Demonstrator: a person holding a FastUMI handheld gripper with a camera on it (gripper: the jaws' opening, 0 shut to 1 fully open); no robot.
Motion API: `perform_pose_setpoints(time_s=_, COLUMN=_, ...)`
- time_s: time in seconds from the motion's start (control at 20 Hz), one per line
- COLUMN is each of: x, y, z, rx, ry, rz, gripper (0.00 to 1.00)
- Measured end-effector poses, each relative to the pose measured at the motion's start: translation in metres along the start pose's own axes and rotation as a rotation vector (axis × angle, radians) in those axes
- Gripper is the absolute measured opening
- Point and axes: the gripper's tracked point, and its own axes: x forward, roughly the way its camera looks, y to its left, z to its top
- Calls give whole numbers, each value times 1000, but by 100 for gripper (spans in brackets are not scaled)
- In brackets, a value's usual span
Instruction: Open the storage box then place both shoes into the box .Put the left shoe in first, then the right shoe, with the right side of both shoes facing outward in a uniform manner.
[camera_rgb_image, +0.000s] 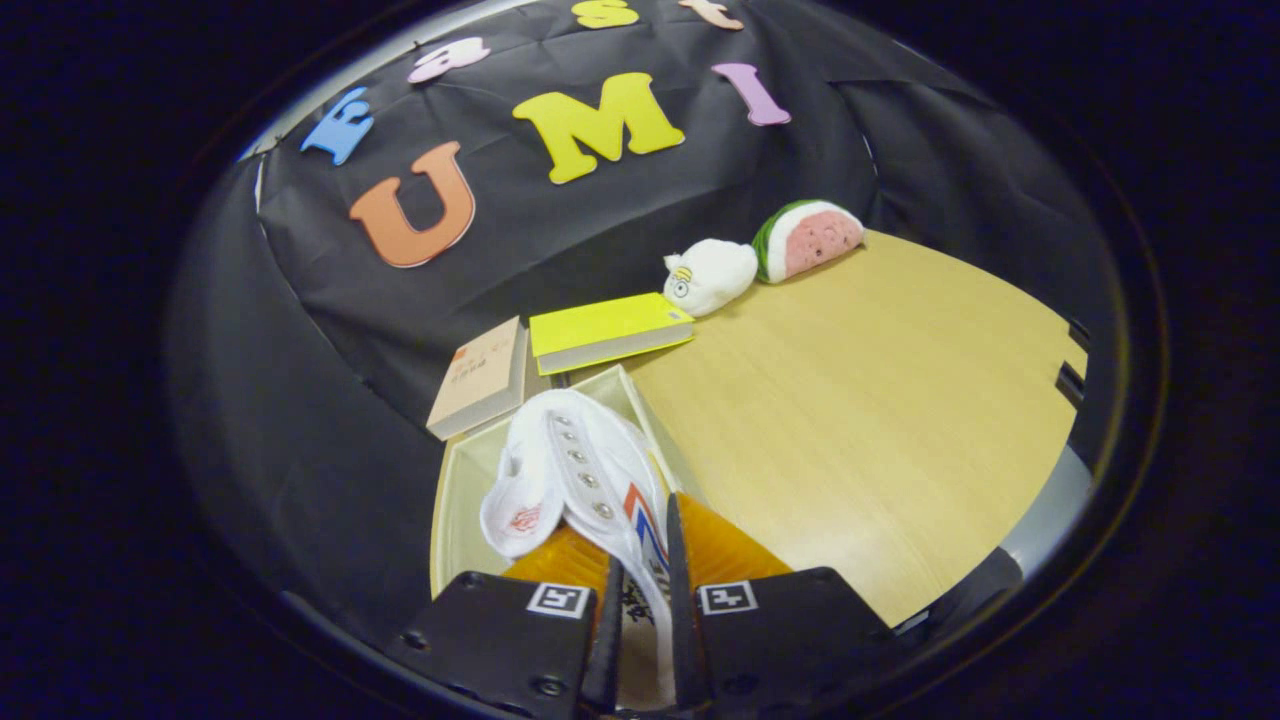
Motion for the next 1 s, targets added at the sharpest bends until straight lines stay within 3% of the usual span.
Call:
perform_pose_setpoints(time_s=0.15, x=-11, y=1, z=5, rx=-103, ry=-25, rz=21, gripper=68)
perform_pose_setpoints(time_s=0.3, x=-25, y=-2, z=26, rx=-190, ry=-98, rz=41, gripper=93)
perform_pose_setpoints(time_s=0.6, x=-77, y=-41, z=66, rx=-341, ry=-330, rz=88, gripper=94)
perform_pose_setpoints(time_s=0.8, x=-125, y=-84, z=103, rx=-479, ry=-544, rz=71, gripper=95)
perform_pose_setpoints(time_s=1.0, x=-162, y=-132, z=113, rx=-543, ry=-660, rz=42, gripper=100)
